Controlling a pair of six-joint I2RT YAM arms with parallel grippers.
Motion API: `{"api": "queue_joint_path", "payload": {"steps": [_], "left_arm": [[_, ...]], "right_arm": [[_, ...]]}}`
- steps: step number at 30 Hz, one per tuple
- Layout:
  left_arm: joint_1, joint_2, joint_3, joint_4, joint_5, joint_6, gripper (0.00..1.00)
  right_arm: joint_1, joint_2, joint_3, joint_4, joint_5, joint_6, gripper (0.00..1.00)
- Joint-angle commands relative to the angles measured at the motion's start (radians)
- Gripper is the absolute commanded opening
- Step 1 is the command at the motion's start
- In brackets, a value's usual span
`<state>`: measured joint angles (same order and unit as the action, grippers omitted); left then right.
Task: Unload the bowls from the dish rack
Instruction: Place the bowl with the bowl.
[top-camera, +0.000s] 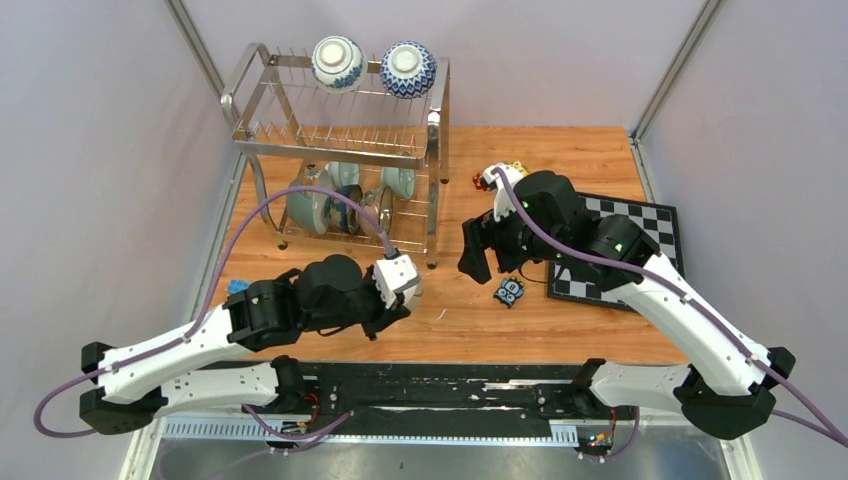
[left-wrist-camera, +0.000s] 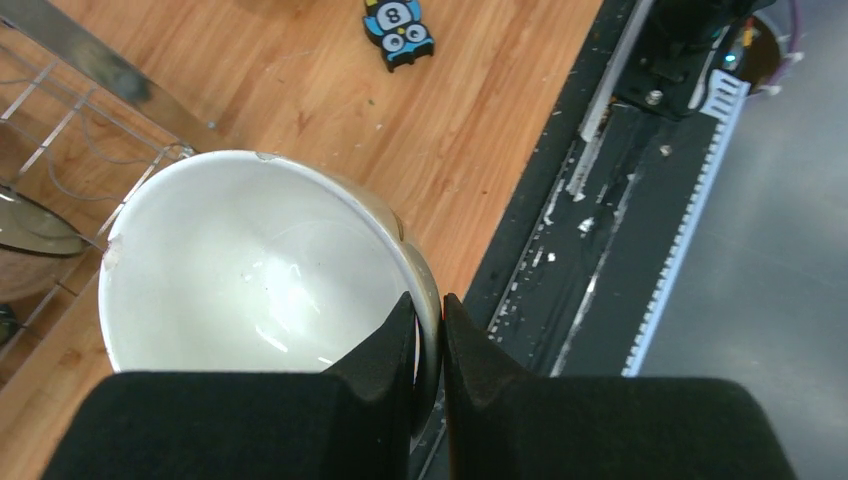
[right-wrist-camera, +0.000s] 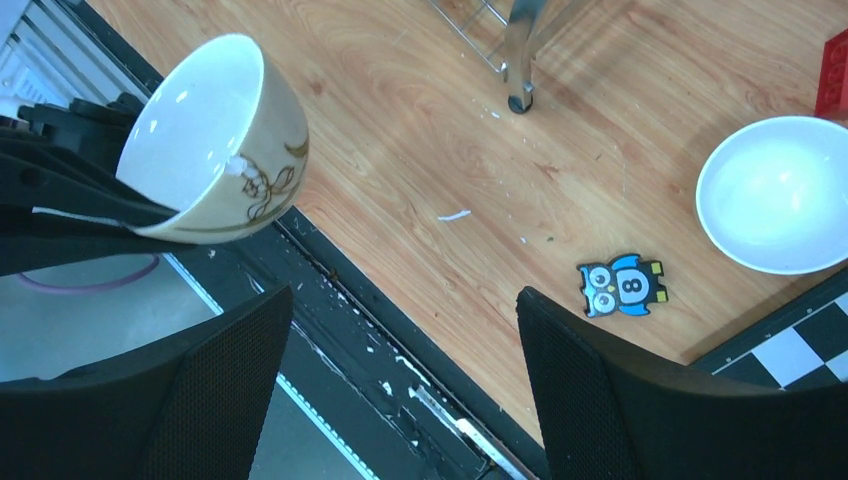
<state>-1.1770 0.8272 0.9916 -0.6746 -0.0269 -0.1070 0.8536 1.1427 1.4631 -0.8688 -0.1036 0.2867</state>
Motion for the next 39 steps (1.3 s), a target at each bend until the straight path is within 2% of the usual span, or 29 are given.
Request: {"api": "queue_joint_path", "payload": {"steps": [1, 10, 15, 20, 33, 39], "left_arm": [[-0.029, -0.008, -0.024, 0.147, -0.090, 0.104, 0.00], [-0.137, 0.006, -0.076, 0.171, -0.054, 0.272, 0.00], [-0.261, 0.090, -0.056, 0.098, -0.135, 0.380, 0.00], [-0.377, 0.173, -0.051, 0.105, -0.199, 0.435, 0.00], [-0.435, 0.199, -0.064, 0.157, -0.213, 0.485, 0.00], [-0.439, 0.202, -0.064, 0.169, -0.207, 0.462, 0.00]], "right_arm": [[0.016, -0.011, -0.014, -0.082, 0.005, -0.029, 0.86], [0.033, 0.058, 0.030, -0.157, -0.054, -0.083, 0.83], [0.077, 0.099, 0.070, -0.185, -0.035, -0.112, 0.81], [0.121, 0.128, 0.077, -0.190, 0.032, -0.119, 0.80], [0.248, 0.219, 0.032, -0.236, 0.048, -0.121, 0.70], [0.273, 0.247, 0.015, -0.215, 0.091, -0.095, 0.59]]}}
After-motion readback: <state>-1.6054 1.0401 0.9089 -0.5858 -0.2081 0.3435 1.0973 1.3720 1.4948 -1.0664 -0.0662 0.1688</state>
